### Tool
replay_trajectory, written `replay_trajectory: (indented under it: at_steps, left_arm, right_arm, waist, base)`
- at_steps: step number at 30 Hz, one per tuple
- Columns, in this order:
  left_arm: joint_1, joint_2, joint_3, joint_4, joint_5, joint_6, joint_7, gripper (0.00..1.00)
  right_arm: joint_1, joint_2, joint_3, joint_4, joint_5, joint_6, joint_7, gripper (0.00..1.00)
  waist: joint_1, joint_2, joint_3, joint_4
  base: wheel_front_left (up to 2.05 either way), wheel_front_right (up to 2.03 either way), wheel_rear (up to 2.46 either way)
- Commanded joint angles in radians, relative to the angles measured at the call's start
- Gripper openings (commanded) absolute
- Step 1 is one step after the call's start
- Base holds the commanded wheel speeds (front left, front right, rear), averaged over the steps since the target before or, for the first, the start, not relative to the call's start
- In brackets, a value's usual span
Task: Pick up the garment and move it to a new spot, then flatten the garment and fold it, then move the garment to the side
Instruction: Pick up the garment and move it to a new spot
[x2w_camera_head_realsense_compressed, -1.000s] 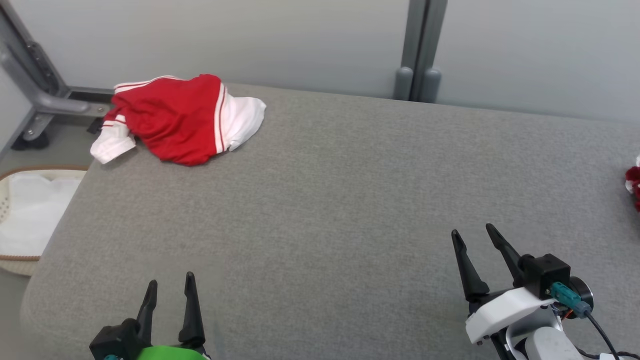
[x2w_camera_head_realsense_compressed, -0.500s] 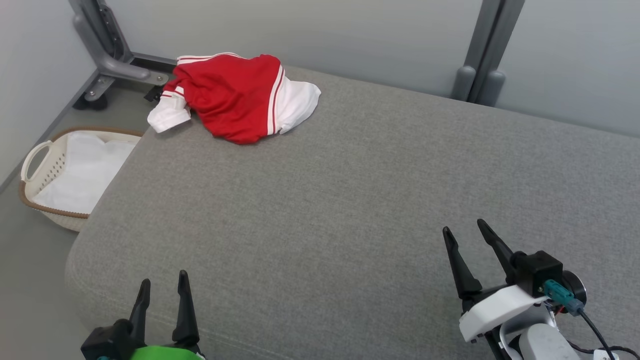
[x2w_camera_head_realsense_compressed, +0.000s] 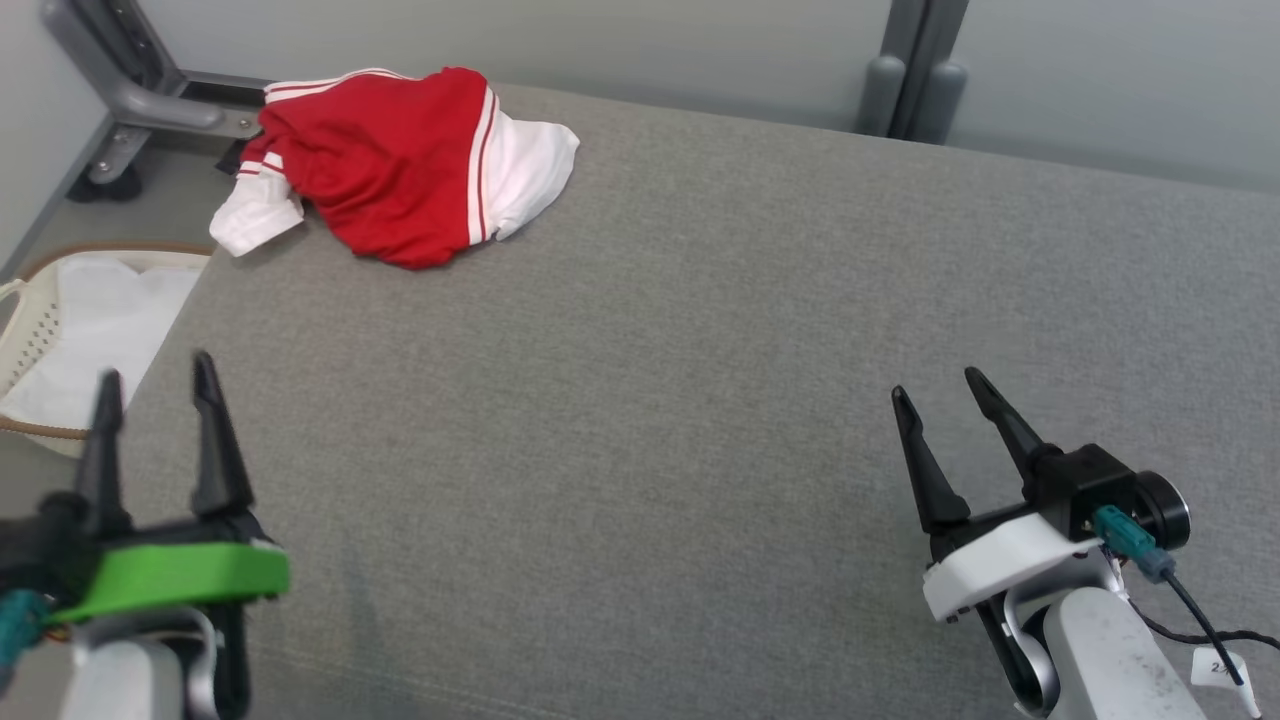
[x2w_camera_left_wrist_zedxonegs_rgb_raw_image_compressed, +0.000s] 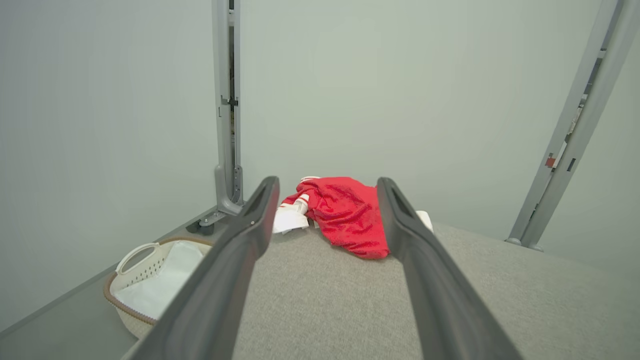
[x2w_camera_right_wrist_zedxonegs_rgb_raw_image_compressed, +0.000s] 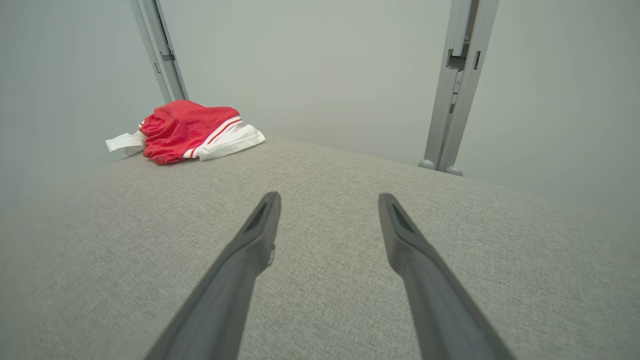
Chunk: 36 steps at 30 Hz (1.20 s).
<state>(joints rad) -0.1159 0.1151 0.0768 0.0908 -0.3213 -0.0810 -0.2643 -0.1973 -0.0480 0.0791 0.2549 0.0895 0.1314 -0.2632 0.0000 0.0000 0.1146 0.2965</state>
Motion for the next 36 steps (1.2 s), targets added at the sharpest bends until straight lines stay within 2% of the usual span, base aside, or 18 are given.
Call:
replay_trajectory:
  at_steps: [1,5,9,13,19,25,29,36]
  left_arm:
    - [-0.050,0.028,0.016,-0.012,0.007,-0.005,0.000,1.00]
    - [-0.200,0.120,0.053,-0.037,0.012,-0.008,0.030,1.00]
    - [-0.375,0.208,0.056,-0.027,0.031,-0.013,0.103,1.00]
    - [-0.531,0.255,0.032,0.036,0.018,-0.024,0.163,1.00]
    - [-0.734,0.278,-0.025,0.248,-0.017,-0.037,0.257,1.00]
    - [-0.833,0.290,-0.082,0.451,-0.058,-0.047,0.343,1.00]
    - [-0.865,0.290,-0.139,0.531,-0.104,-0.050,0.394,1.00]
    - [-0.874,0.311,-0.265,0.584,-0.224,-0.050,0.454,1.00]
  right_arm:
    - [-0.016,-0.005,-0.003,-0.006,-0.010,-0.001,-0.002,1.00]
    - [-0.050,-0.004,-0.005,-0.016,-0.041,-0.001,-0.002,1.00]
    - [-0.092,-0.005,-0.006,-0.034,-0.066,-0.001,-0.002,1.00]
    - [-0.127,-0.004,-0.012,-0.050,-0.090,-0.001,-0.002,1.00]
    - [-0.185,-0.004,-0.006,-0.076,-0.114,-0.001,-0.002,1.00]
    - [-0.224,-0.004,-0.013,-0.119,-0.140,-0.001,-0.002,1.00]
    - [-0.231,-0.004,-0.025,-0.147,-0.159,-0.001,0.000,1.00]
    - [-0.221,-0.004,-0.042,-0.188,-0.176,-0.001,0.008,1.00]
  waist:
    - [0.0000,0.0000,0.045,-0.045]
    - [0.0000,0.0000,0.098,-0.096]
    - [0.0000,0.0000,0.175,-0.153]
    - [0.0000,0.0000,0.251,-0.193]
    - [0.0000,0.0000,0.356,-0.248]
    - [0.0000,0.0000,0.431,-0.279]
    - [0.0000,0.0000,0.469,-0.283]
    - [0.0000,0.0000,0.513,-0.279]
  base:
    - [0.00,0.00,0.00]
    - [0.00,0.00,0.00]
    - [0.00,0.00,0.00]
    - [0.00,0.00,0.00]
    - [0.00,0.00,0.00]
    - [0.00,0.00,0.00]
    - [0.00,0.00,0.00]
    - [0.00,0.00,0.00]
